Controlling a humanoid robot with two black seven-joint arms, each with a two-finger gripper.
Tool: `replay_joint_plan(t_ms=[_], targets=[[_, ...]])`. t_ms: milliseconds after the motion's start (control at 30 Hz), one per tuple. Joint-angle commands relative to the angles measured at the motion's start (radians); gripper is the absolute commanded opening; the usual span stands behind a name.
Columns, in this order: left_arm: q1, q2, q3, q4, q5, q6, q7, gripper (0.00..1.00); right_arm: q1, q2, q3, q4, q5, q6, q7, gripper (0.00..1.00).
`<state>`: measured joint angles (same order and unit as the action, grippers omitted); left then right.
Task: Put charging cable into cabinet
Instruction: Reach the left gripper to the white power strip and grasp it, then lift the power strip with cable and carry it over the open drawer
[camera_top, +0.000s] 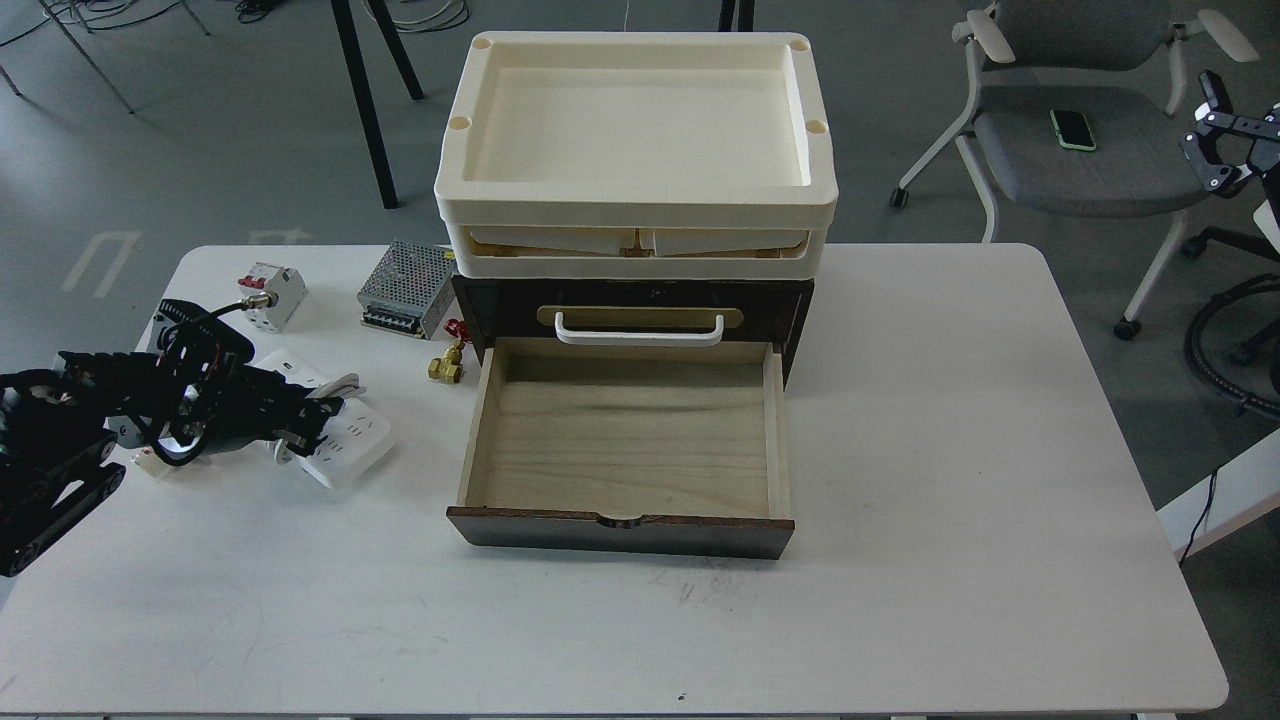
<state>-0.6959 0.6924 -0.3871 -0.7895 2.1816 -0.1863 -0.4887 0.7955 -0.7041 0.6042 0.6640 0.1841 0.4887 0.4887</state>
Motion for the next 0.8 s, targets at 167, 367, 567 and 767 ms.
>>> replay_joint_plan(t_ms=[167, 367, 567, 767], targets=[[-0.017, 0.26, -0.022, -0.393, -0.263, -0.261, 0.0, 0.0, -0.005, -0.006, 0.0, -0.009, 0.001, 0.0, 0.0, 1.0], [-0.028, 0.401, -0.044, -0.67, -0.717, -0.302, 0.0, 0.0, -0.007, -0.006, 0.002, -0.011, 0.001, 0.0, 0.0, 1.0], [-0.024, 0.264, -0.064, -0.712, -0.99, -0.302, 0.0, 0.0, -0.007, -0.006, 0.003, -0.009, 0.001, 0.0, 0.0, 1.0], [-0.001, 0.044, -0.045, -0.579, -0.987, -0.302, 0.0, 0.0, -0.007, -0.017, 0.006, -0.011, 0.0, 0.0, 0.0, 1.0]])
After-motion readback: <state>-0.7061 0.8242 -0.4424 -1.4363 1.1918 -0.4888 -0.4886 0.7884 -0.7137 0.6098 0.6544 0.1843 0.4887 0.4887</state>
